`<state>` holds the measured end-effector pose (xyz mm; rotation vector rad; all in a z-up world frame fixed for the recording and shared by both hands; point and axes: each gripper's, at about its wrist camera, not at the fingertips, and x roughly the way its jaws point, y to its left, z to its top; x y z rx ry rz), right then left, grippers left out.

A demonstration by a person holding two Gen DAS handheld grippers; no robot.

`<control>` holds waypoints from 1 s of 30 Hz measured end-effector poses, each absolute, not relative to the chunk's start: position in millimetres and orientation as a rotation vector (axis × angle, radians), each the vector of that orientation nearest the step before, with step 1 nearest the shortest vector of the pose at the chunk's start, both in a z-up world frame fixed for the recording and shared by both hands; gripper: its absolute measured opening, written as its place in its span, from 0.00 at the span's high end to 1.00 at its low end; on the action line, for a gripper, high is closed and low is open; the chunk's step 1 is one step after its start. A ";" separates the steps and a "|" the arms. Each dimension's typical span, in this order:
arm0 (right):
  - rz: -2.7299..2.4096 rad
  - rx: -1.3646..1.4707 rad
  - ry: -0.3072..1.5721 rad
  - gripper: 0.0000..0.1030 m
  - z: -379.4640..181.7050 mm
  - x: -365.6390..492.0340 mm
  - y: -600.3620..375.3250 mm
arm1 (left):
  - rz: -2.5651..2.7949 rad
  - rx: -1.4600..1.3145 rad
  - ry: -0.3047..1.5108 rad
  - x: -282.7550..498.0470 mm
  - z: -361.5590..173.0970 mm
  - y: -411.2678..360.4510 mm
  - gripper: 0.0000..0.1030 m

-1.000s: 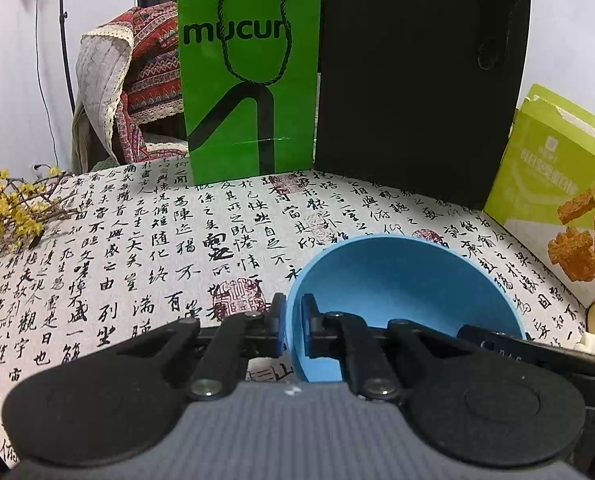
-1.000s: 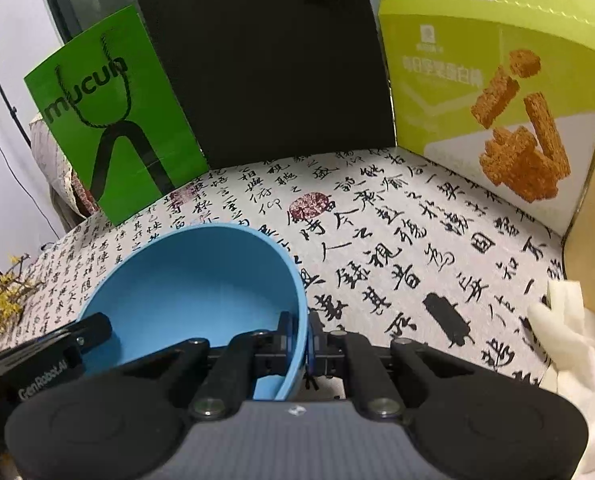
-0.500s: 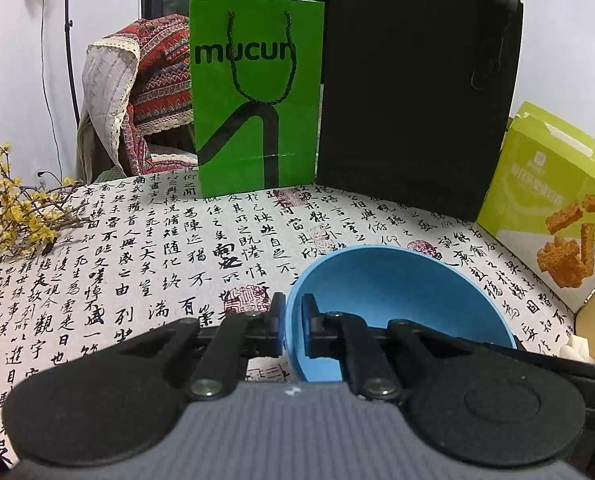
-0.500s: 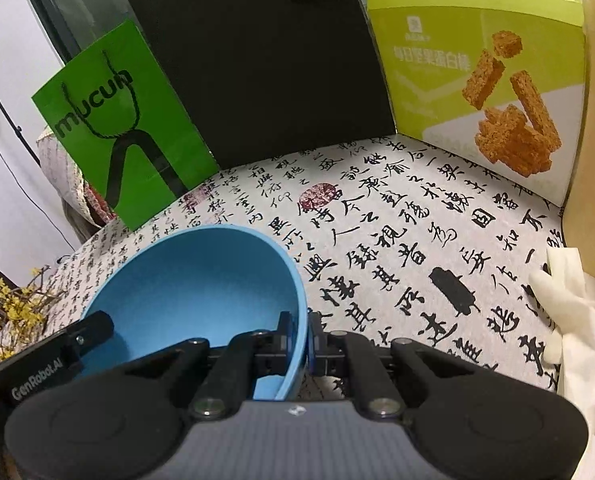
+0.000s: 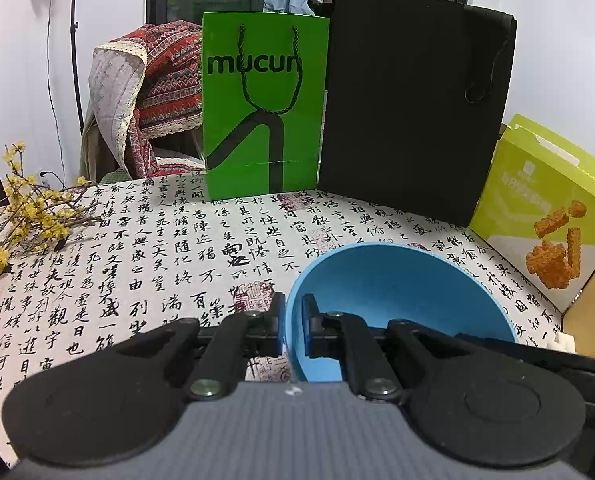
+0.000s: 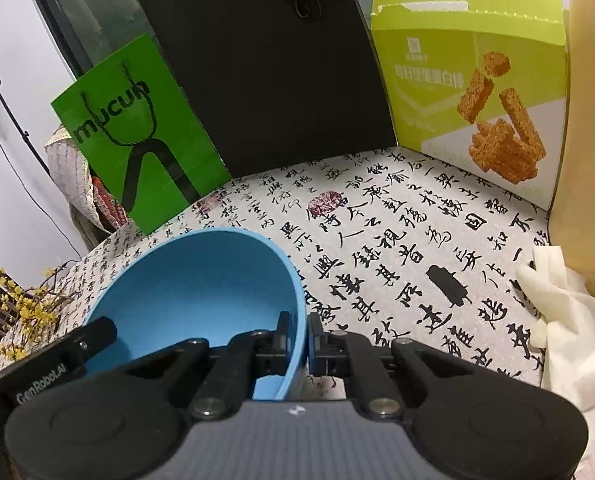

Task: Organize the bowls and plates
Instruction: 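Lift the held blue bowl with both grippers off the table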

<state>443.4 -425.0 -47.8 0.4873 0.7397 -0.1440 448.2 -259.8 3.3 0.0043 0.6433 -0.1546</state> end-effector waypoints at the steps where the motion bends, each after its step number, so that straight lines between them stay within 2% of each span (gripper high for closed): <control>1: -0.144 0.484 0.736 0.93 -46.4 441.7 -423.8 | -0.155 0.001 0.641 446.6 4.6 -258.6 0.91; 30: -0.112 0.494 0.678 0.93 -19.4 395.2 -395.0 | -0.136 0.000 0.560 390.8 33.2 -230.2 0.91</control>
